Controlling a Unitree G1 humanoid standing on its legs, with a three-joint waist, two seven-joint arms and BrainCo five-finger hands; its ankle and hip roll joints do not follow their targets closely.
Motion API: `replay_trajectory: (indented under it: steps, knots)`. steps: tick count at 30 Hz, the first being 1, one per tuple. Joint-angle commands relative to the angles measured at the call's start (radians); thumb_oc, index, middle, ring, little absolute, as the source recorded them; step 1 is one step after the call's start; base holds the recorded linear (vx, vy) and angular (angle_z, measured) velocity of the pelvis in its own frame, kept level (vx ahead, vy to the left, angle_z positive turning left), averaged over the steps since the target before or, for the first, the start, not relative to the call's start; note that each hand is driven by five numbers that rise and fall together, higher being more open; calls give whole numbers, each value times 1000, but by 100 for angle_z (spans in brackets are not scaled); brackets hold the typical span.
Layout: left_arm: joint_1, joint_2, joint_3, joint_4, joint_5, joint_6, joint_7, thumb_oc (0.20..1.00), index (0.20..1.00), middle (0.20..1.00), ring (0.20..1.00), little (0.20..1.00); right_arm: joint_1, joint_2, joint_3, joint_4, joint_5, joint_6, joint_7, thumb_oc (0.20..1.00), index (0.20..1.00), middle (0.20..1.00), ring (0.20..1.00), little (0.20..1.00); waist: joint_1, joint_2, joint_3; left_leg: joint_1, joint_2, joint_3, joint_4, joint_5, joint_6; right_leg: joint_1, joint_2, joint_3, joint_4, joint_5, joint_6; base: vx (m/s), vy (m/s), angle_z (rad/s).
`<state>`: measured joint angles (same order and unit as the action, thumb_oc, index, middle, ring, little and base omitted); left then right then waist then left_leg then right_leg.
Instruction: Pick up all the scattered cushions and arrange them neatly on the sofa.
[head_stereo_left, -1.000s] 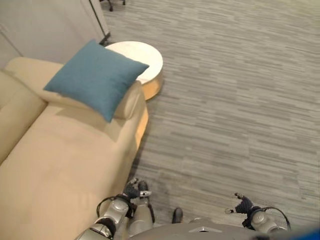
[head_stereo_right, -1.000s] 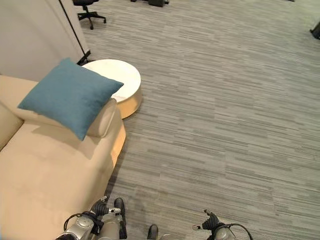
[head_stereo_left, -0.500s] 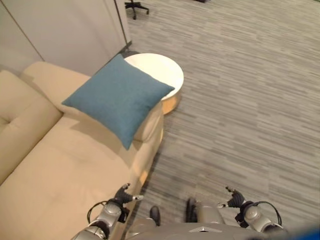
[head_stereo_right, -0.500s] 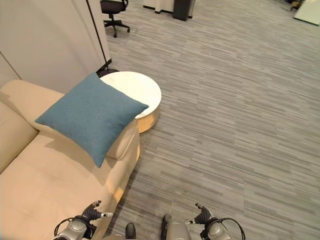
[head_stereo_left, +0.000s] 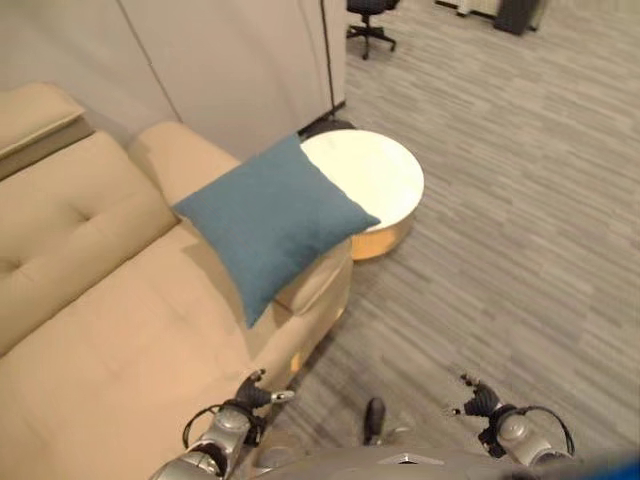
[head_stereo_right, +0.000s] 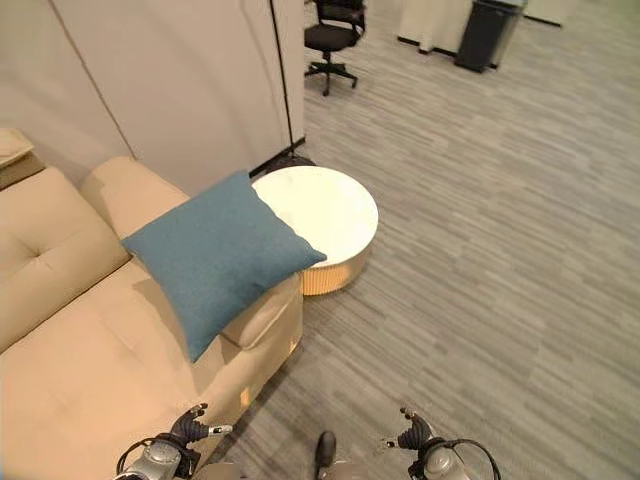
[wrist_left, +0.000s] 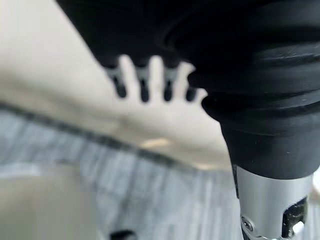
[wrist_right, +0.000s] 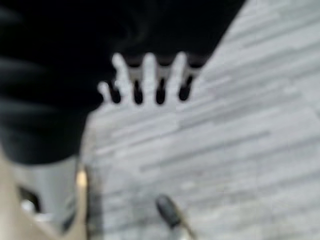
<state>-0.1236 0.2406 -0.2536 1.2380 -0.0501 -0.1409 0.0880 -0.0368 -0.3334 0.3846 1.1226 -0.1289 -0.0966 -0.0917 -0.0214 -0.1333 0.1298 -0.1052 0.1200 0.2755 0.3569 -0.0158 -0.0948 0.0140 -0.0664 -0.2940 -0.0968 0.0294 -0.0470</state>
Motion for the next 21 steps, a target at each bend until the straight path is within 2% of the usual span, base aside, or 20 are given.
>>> replay_trajectory:
  steps: [1, 2, 3, 4, 5, 6, 7, 9, 10, 11, 13, 14, 15, 16, 17, 19, 20, 21]
  knots:
    - [8, 33, 10, -31, -3, -16, 11, 1000, 1000, 1000, 1000, 1000, 7, -30, 5, 9, 24, -17, -17, 1000, 1000, 1000, 1000, 1000, -24, 2, -19, -14, -17, 107, -108, -64, 50, -1, -24, 66, 71, -70, 133, 148, 12, 56]
    - [9, 37, 14, -33, -2, -15, 12, 1000, 1000, 1000, 1000, 1000, 7, -30, 4, 12, 22, -14, -19, 1000, 1000, 1000, 1000, 1000, -23, 7, -19, -22, -11, 145, -154, -33, 45, 8, -17, 51, 72, -79, 130, 275, 49, 47]
    - [17, 45, 22, -29, 4, -12, 12, 1000, 1000, 1000, 1000, 1000, 7, -24, 8, 29, 15, -9, -19, 1000, 1000, 1000, 1000, 1000, -13, 17, -21, -6, -16, 154, -223, -26, 33, 28, 0, 38, 85, -108, 134, 203, 45, 65]
    - [27, 48, 32, -28, 4, -11, 16, 1000, 1000, 1000, 1000, 1000, 5, -20, 10, 34, 15, -9, -18, 1000, 1000, 1000, 1000, 1000, -6, 10, -18, -9, -22, 154, -233, 5, 42, 25, 4, 23, 94, -102, 132, 162, 29, 75]
    - [28, 49, 33, -28, 4, -11, 16, 1000, 1000, 1000, 1000, 1000, 5, -20, 10, 34, 15, -9, -18, 1000, 1000, 1000, 1000, 1000, -7, 9, -19, -9, -23, 154, -235, 6, 42, 25, 3, 23, 94, -102, 132, 45, 38, 45]
    - [37, 47, 39, -23, 2, -11, 15, 1000, 1000, 1000, 1000, 1000, 6, -15, 13, 33, 11, -9, -13, 1000, 1000, 1000, 1000, 1000, 0, 10, -22, -5, -43, 120, -248, -3, 52, 24, 3, 24, 113, -105, 134, 163, 116, 6]
    - [47, 47, 51, -14, 4, -9, 15, 1000, 1000, 1000, 1000, 1000, 8, -6, 12, 32, -1, -14, -13, 1000, 1000, 1000, 1000, 1000, 10, 11, -33, 17, -61, 104, -274, -11, 66, 25, -11, 7, 172, -125, 148, 208, 161, -8]
    - [56, 58, 62, -15, 1, -7, 15, 1000, 1000, 1000, 1000, 1000, 3, 0, 17, 22, -11, -14, -8, 1000, 1000, 1000, 1000, 1000, 20, 10, -22, 39, -78, 84, -279, -29, 91, -19, -34, 6, 295, -119, 167, 124, 118, 4]
    - [55, 58, 62, -15, 1, -7, 15, 1000, 1000, 1000, 1000, 1000, 3, 1, 17, 22, -11, -14, -8, 1000, 1000, 1000, 1000, 1000, 20, 10, -22, 39, -79, 85, -279, -29, 92, -21, -35, 6, 298, -120, 167, 71, 76, 9]
    - [54, 61, 67, -12, 3, -3, 14, 1000, 1000, 1000, 1000, 1000, -4, 8, 18, 19, -15, -16, -7, 1000, 1000, 1000, 1000, 1000, 22, 11, -20, 53, -87, 77, -288, -36, 101, -47, -51, 3, 358, -117, 188, 62, 72, 17]
    - [49, 74, 68, -17, 2, -1, 18, 1000, 1000, 1000, 1000, 1000, -10, 22, 29, 11, -14, -13, -1, 1000, 1000, 1000, 1000, 1000, 14, 14, 0, 69, -93, 49, -294, -38, 114, -120, -56, 55, 490, -81, 210, 79, 69, 33]
    - [48, 78, 69, -16, 2, -5, 19, 1000, 1000, 1000, 1000, 1000, -10, 24, 30, 7, -12, -15, 1, 1000, 1000, 1000, 1000, 1000, 11, 16, 2, 80, -97, 33, -298, -42, 114, -125, -48, 85, 483, -88, 211, 166, 11, 53]
    - [50, 78, 65, -20, 0, -11, 19, 1000, 1000, 1000, 1000, 1000, -9, 21, 35, -2, -13, -15, 0, 1000, 1000, 1000, 1000, 1000, 5, 21, -1, 95, -107, 1, -309, -47, 113, -130, -26, 142, 422, -103, 188, 206, -29, 68]
    - [49, 78, 60, -22, 2, -14, 17, 1000, 1000, 1000, 1000, 1000, -8, 19, 38, -4, -13, -16, 1, 1000, 1000, 1000, 1000, 1000, 1, 23, -2, 99, -111, -16, -312, -50, 112, -140, -22, 170, 384, -96, 184, 159, -28, 77]
    - [49, 78, 60, -22, 2, -14, 17, 1000, 1000, 1000, 1000, 1000, -8, 19, 38, -4, -13, -16, 2, 1000, 1000, 1000, 1000, 1000, 1, 24, -4, 96, -110, -15, -312, -48, 112, -142, -21, 170, 380, -92, 183, 184, -82, 86]
    - [32, 78, 50, -20, -3, -20, 26, 1000, 1000, 1000, 1000, 1000, -4, 16, 35, -24, 1, -20, 0, 1000, 1000, 1000, 1000, 1000, -27, 25, 1, 115, -126, -84, -319, -60, 105, -182, -20, 278, 261, -45, 196, 228, -104, 69]
    - [32, 78, 50, -20, -3, -20, 26, 1000, 1000, 1000, 1000, 1000, -4, 16, 35, -24, 1, -20, 0, 1000, 1000, 1000, 1000, 1000, -27, 25, 0, 112, -126, -84, -319, -59, 104, -184, -20, 278, 258, -42, 196, 145, -71, 58]
    - [23, 78, 48, -22, -5, -22, 29, 1000, 1000, 1000, 1000, 1000, -4, 15, 34, -29, 5, -18, 1, 1000, 1000, 1000, 1000, 1000, -34, 23, 3, 114, -130, -105, -314, -64, 102, -192, -20, 311, 234, -28, 205, 133, -83, 115]
